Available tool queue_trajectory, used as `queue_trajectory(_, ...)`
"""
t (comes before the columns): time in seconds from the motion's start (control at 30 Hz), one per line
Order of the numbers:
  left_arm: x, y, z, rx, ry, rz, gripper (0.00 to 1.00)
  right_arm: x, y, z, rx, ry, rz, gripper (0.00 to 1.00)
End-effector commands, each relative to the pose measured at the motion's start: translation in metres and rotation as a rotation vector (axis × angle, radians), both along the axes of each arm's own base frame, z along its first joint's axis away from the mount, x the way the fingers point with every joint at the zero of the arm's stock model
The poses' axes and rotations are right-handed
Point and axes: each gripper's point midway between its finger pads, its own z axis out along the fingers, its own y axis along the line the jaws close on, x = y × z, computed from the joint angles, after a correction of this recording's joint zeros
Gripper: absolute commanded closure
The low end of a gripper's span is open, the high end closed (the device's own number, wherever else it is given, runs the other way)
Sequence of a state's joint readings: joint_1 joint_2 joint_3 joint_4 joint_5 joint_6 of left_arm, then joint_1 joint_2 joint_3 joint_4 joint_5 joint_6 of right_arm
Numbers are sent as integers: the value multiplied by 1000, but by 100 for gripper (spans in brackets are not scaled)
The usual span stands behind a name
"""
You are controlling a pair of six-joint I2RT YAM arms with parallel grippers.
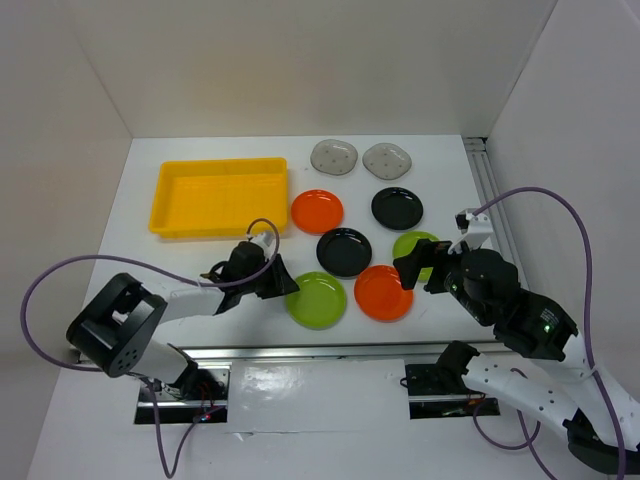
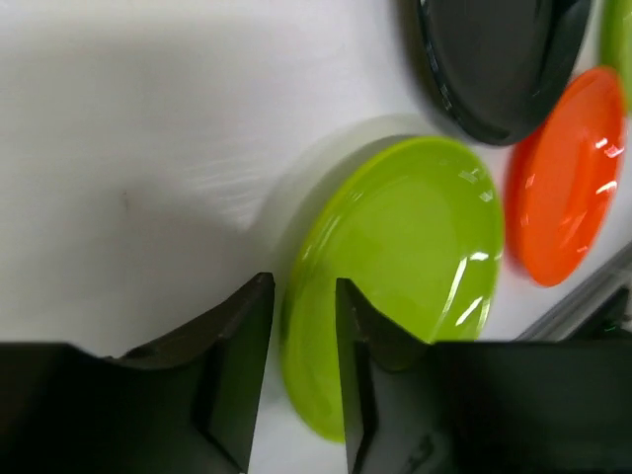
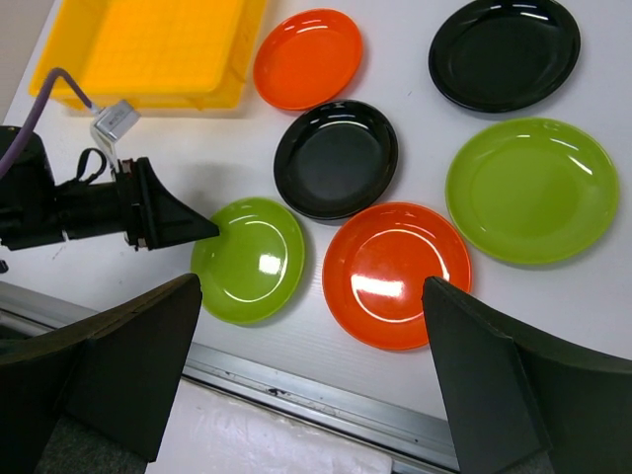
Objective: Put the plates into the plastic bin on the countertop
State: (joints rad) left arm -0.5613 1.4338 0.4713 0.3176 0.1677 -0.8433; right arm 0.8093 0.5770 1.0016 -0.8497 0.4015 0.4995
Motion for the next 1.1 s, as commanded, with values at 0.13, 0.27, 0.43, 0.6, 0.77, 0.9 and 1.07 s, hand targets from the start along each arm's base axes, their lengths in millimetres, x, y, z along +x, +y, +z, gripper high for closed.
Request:
queue_trajectory(0.13,-14,17,-41,122,119,11,88,5,7,15,45,-56,14,0)
queue_trajectory(0.27,-14,23,-45,158,146,38,100,7,9,15,44,-55,14,0)
queue_trajectory(0.43,-7,39,-12,209,96,104,100,8,10,13,37,-49,14,0)
queue_trajectory(0.6,9,66,71,292,-21,228,100,11,13,15,43,-66,17,0)
queue_trajectory(0.77,42,101,163,201,-167,536,100,15,22,10,53,-65,34,0)
queue_trajectory(0.9,64,138,176,143,-169,780,100,21,29,9,39,-76,54,0)
queue_trajectory(1.07,111,203,168,140,-193,1058,100,26,43,20,60,-97,88,0)
